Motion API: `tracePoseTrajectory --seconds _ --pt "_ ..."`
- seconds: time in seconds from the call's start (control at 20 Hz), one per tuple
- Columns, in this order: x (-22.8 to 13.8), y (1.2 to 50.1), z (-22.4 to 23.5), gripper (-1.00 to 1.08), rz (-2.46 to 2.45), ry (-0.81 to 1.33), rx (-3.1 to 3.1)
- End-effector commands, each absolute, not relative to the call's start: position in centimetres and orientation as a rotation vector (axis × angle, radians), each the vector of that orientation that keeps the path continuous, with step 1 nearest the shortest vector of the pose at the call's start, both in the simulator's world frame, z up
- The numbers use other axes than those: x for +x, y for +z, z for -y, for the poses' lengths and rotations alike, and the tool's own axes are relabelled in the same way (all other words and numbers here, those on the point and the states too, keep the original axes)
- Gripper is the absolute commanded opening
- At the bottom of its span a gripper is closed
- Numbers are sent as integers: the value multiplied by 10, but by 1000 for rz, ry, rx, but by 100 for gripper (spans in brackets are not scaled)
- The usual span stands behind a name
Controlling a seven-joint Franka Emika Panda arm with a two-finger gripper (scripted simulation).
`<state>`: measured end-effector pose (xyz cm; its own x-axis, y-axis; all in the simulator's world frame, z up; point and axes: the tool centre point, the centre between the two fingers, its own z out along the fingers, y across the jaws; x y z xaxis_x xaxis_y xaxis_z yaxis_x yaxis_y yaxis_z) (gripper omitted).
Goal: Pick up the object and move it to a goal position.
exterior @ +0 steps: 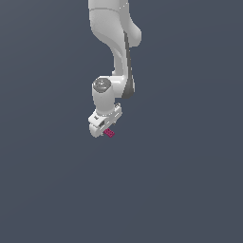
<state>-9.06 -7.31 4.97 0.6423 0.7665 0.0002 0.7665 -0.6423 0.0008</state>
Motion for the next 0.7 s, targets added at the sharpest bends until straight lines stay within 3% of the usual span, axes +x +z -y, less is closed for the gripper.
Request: tracePoseTrajectory --seconds 0.0,0.5,0.55,0.65 --pt "-91 39 73 100 -1330 0 2846" --pt "-91 12 73 100 -1333 0 2844" --pt "-91 12 73 -100 -1333 0 2844" --pt "-91 12 73 -100 -1333 0 2844"
